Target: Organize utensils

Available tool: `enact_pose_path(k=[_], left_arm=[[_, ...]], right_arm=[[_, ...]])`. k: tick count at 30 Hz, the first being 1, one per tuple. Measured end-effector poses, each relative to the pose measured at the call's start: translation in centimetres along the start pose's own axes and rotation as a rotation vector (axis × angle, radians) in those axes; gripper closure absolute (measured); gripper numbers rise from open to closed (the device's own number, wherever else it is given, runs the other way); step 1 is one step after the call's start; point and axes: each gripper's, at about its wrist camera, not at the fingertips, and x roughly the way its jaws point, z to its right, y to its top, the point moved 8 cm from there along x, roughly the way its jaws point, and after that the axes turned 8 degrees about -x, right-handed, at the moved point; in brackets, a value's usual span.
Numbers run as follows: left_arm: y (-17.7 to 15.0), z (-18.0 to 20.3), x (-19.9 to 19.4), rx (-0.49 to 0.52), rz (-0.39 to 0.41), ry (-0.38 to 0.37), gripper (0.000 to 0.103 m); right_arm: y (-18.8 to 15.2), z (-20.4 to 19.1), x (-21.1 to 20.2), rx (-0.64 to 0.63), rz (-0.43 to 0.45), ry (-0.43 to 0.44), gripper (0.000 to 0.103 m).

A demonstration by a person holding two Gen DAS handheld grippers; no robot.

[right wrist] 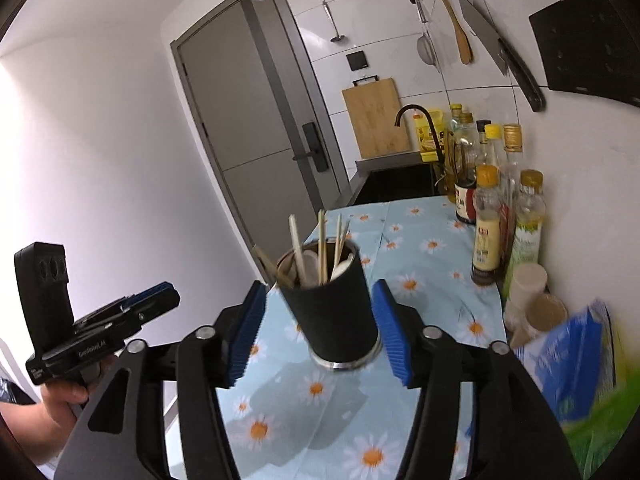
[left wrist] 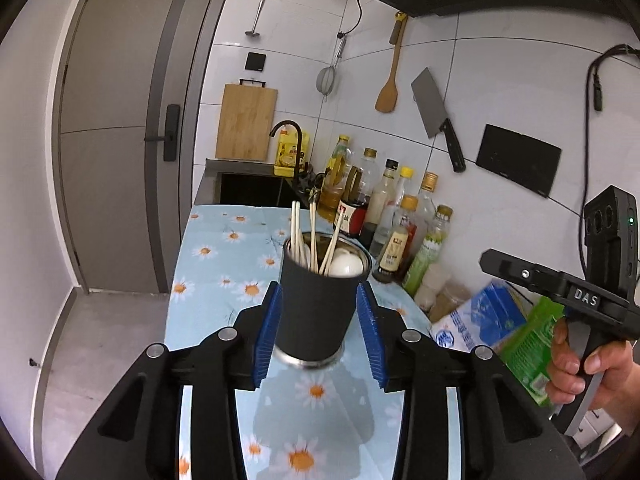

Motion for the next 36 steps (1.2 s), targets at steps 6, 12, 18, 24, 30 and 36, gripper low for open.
enact_pose_path(k=[6, 12, 18, 24, 30, 36], left_arm=[[-1.9, 0.4, -3.5, -0.001, -0.029, -0.005, 0.046], [-3.5, 0.1, -6.3, -0.019, -0.068, -0.002, 0.019], [-4.5, -0.1, -7.7, -0.004, -0.121, -0.029, 0.007], [-5.4, -0.3, -8.6, -0.003, -0.153, -0.038, 0.007], [-6.3, -0.4, -8.9, -0.027, -0.178, -0.037, 0.007], [-7.5, 0.0, -9.7, -0.003, -0.189, -0.024, 0.007]], right_arm=[[-2.3, -3.2, -3.1, -0.03, 0.001, -0.04, 0.026], [-3.3, -6.2, -4.7, -0.017, -0.007, -0.031, 0.005], [-4.5, -8.1, -6.4, -0.015, -0.026, -0.094, 0.005], [-5.7, -9.1, -7.6, -0.015, -0.067, -0.158, 0.005], [-6.3, -9.6, -9.1, -0.005, -0.072, -0.202, 0.005], [-7.4, -10.5, -10.0, -0.014, -0.071, -0.203, 0.005]])
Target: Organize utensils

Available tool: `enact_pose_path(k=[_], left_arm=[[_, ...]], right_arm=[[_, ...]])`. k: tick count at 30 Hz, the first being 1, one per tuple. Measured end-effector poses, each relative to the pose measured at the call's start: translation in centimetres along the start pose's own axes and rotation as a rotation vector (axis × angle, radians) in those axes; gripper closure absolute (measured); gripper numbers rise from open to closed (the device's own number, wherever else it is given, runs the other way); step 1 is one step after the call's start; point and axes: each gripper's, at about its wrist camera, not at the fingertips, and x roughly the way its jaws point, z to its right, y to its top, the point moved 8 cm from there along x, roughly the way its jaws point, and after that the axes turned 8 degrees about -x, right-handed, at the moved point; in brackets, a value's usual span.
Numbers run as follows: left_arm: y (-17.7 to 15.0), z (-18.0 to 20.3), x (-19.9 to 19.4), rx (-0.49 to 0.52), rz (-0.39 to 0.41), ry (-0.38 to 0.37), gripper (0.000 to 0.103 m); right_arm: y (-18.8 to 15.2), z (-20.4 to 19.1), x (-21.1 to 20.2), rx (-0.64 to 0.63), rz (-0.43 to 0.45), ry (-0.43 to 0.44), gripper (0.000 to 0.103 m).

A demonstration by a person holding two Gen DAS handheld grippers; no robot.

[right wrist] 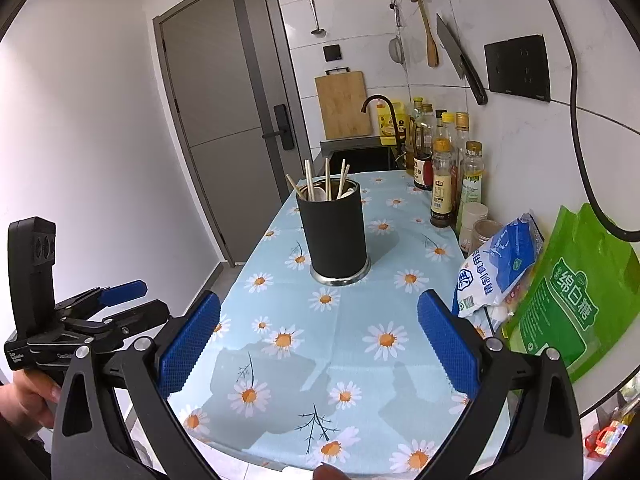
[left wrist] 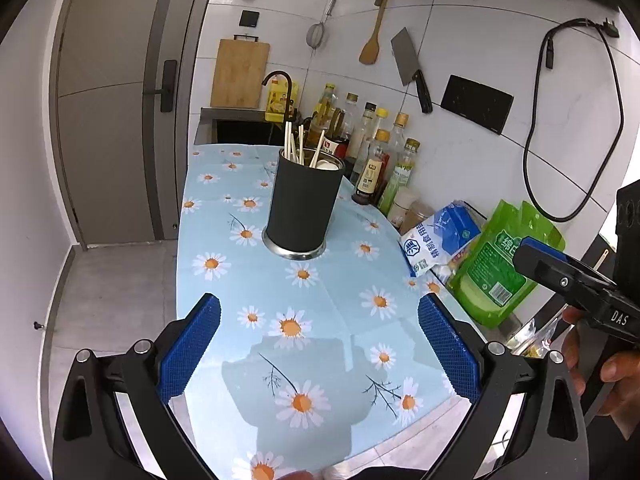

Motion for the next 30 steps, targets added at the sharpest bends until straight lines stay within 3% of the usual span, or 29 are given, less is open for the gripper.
enact_pose_path(k=[12, 30], left_arm=[[-1.6, 1.4, -0.9, -0.008, -0.003, 0.054, 0.007], [-2.2, 1.9, -0.5, -0.019, -0.018, 0.074, 0.007]], right_arm=[[-1.3, 0.2, -0.6, -0.029, 0.005, 0.041, 0.005], [-2.1, 0.5, -0.3, -0.021, -0.017, 0.062, 0.005]])
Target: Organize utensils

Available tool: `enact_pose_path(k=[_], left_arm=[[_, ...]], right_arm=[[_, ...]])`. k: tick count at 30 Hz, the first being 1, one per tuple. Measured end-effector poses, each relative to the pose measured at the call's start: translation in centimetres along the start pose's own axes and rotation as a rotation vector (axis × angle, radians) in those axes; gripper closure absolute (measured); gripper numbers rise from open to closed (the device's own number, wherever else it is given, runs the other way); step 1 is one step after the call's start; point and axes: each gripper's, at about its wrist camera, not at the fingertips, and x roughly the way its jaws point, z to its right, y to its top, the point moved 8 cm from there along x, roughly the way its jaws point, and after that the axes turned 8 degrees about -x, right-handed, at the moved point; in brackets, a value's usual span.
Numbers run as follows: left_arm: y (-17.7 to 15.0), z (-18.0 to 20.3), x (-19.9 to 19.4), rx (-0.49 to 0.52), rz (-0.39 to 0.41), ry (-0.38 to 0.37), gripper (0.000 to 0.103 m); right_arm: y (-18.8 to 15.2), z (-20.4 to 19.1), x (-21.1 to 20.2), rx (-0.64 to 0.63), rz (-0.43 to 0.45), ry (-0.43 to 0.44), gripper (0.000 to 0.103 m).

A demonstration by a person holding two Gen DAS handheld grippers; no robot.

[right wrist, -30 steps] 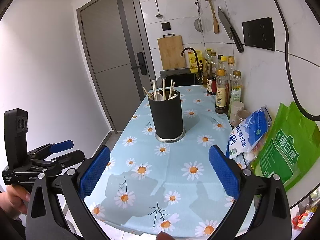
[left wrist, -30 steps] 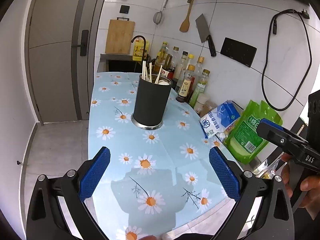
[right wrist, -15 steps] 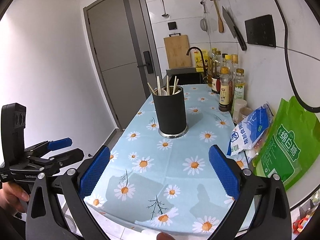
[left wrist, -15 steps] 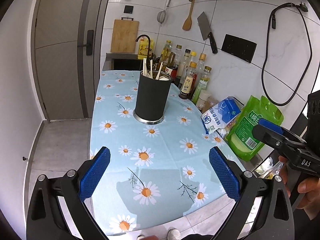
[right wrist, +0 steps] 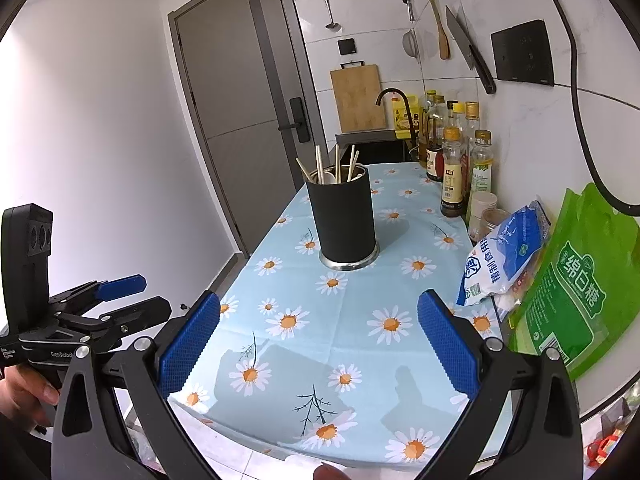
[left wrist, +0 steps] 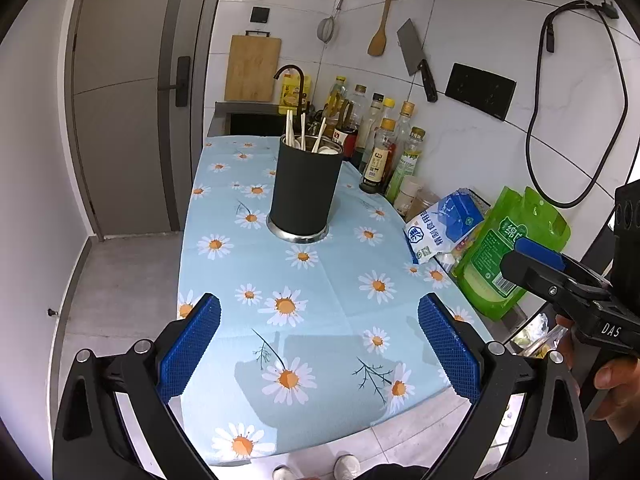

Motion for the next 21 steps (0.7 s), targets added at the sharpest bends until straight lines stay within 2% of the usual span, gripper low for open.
enact_pose_path(k=[8, 13, 21], left_arm=[[0.2, -0.1, 0.2, -0.013, -0.009, -0.014, 0.007], [0.7, 0.0, -0.2, 0.003, 0.02, -0.013, 0.007], [0.7, 0.0, 0.3, 0.006, 0.0, -0.027, 0.007]], right_arm=[[0.1, -0.2, 0.3, 0.003, 0.0, -0.009, 0.005], [0.1, -0.3, 0.8, -0.011, -0.009, -0.012, 0.005], [0.4, 0.0, 0.8, -0.015, -0.012, -0.029, 0.005]])
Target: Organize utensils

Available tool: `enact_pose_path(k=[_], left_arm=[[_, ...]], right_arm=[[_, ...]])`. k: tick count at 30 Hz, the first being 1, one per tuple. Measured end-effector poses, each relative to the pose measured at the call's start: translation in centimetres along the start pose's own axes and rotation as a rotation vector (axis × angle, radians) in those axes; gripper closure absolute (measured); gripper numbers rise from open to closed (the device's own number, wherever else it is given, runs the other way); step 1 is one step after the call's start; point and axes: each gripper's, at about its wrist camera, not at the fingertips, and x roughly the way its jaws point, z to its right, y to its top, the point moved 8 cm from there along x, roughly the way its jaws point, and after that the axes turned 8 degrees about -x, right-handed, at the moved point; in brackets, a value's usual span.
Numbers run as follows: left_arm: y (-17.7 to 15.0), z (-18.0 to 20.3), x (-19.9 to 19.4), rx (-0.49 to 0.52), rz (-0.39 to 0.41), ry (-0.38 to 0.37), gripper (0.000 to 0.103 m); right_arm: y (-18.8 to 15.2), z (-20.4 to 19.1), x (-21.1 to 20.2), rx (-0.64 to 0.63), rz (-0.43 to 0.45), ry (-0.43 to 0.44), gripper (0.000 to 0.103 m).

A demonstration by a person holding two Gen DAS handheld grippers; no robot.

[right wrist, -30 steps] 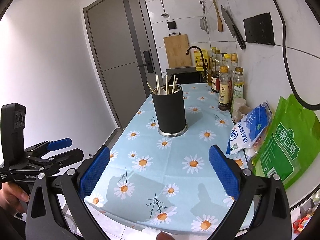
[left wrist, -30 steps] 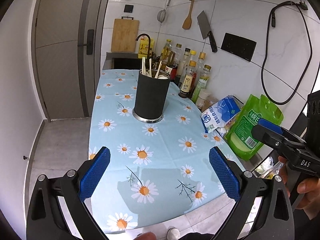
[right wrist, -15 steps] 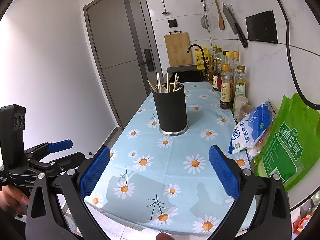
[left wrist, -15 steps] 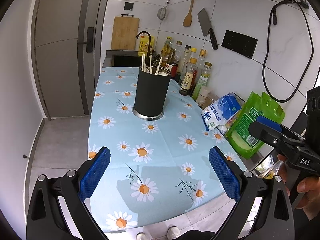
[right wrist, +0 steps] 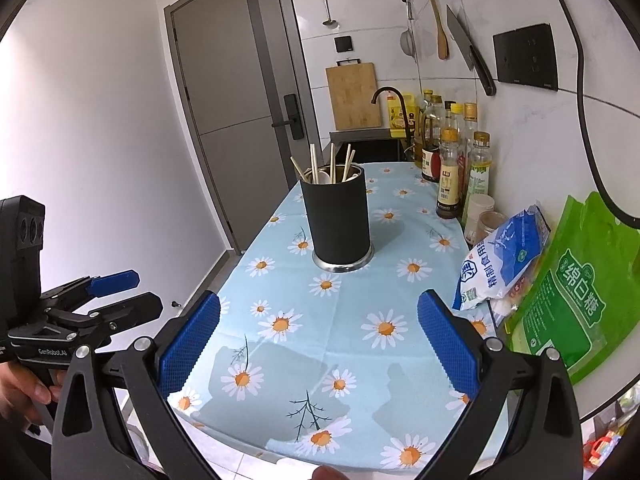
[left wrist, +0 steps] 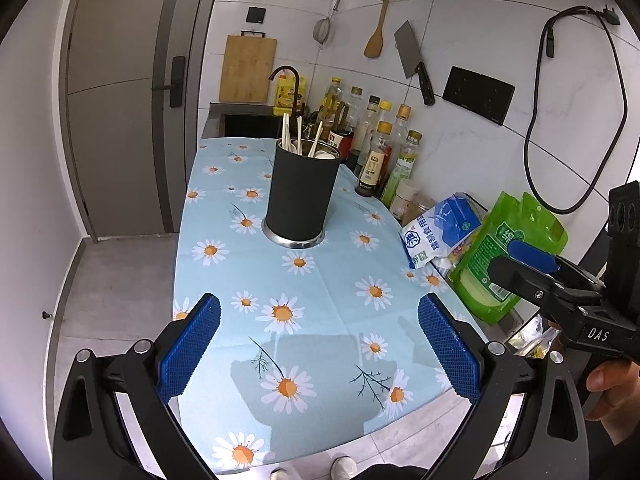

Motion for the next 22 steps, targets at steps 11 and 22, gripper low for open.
enact_pose_path(k=[11, 22], left_arm=[[-0.31, -0.65, 0.32, -0.022, -0.01, 0.021, 0.007], [-0.61, -0.29, 0.85, -0.023, -0.05, -0.004, 0.007]], right_arm=[[-0.56, -0.05, 0.24, 0.021, -0.012, -0.002, 0.005], [-0.89, 0.2, 0.01, 0.043, -0.011, -0.028, 0.005]])
